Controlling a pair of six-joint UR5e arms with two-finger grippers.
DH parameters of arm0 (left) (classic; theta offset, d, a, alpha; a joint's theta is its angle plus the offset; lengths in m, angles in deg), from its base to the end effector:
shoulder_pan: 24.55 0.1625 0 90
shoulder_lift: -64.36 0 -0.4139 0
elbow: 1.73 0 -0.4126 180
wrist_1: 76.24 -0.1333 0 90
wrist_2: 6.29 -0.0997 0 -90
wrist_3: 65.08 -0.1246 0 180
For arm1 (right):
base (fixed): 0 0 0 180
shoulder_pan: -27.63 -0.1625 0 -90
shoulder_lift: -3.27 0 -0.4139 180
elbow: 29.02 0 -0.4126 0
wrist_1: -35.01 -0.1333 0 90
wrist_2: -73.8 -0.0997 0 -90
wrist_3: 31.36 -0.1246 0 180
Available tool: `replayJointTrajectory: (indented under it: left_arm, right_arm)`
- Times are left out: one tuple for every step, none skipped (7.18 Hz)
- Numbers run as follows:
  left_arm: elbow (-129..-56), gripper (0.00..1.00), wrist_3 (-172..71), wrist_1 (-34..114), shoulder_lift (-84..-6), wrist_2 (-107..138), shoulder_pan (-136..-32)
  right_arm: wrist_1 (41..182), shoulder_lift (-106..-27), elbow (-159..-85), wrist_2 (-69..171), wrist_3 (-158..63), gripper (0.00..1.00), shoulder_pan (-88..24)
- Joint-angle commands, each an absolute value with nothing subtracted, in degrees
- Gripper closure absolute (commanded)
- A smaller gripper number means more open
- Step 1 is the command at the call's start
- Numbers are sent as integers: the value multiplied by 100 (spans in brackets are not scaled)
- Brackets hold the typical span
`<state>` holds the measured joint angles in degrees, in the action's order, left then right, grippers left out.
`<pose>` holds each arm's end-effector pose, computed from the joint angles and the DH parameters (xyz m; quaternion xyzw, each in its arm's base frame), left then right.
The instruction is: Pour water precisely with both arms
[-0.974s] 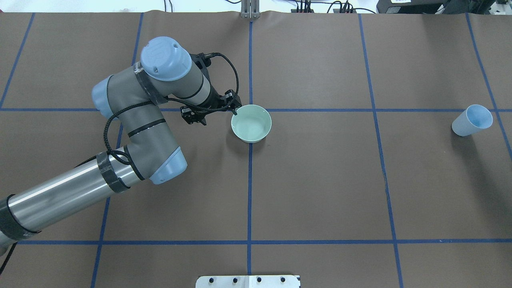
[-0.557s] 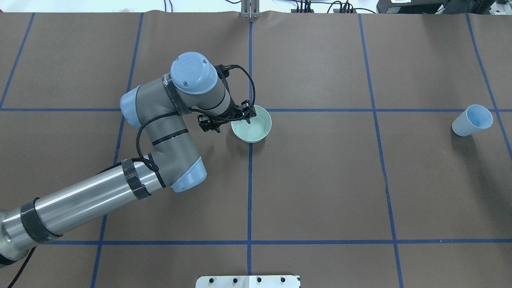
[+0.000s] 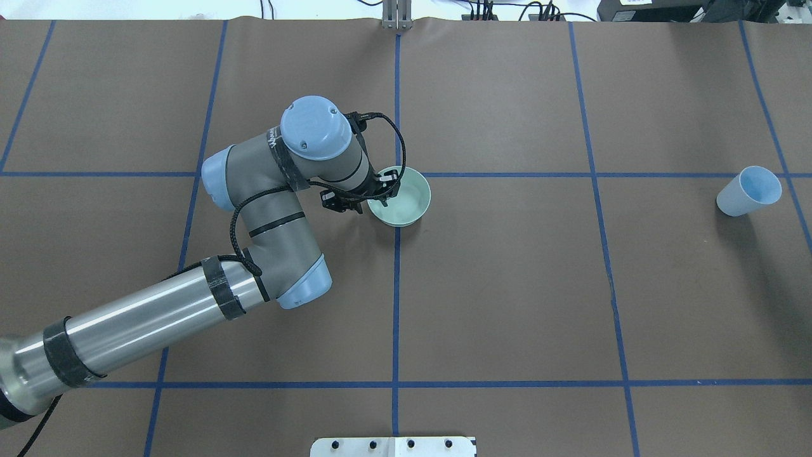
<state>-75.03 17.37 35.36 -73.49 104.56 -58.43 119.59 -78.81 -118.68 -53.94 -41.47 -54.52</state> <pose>0.6254 -0.5271 0.2179 0.0029 0.4660 -0.1224 0.8763 -0.0234 -0.5876 0.5916 0.0556 -0.3341 -0.0181 0.9407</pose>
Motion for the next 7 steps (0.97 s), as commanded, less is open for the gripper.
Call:
replayJointTrajectory:
  left_arm:
    - [-7520,100,1753,3521,-7363,10437,-5847]
    - [-7608,100,1901,3468,-7372,10437,-5891]
    - [-7783,100,2068,3433,-7372,10507,-6004]
    - [-8280,100,2026,2989,-7250,10786,-6240]
    - [-8886,100,1800,2410,-6918,11067,-6512]
    - [-9588,100,1206,2239,-6236,11113,-6585]
    - [-10143,100,695,2229,-5490,11192,-6812]
  right_arm:
    - [11956,-7864,-11841,-5391,-4147,0,-5455]
    - [11956,-7873,-11841,-5400,-4147,0,-5455]
    - [11956,-7890,-11841,-5408,-4147,0,-5455]
    - [11948,-7908,-11841,-5409,-4173,0,-5455]
    - [11948,-7917,-11849,-5443,-4156,0,-5455]
    - [11948,-7908,-11849,-5696,-4182,0,-5455]
    - [11921,-7899,-11858,-5759,-4191,0,-5446]
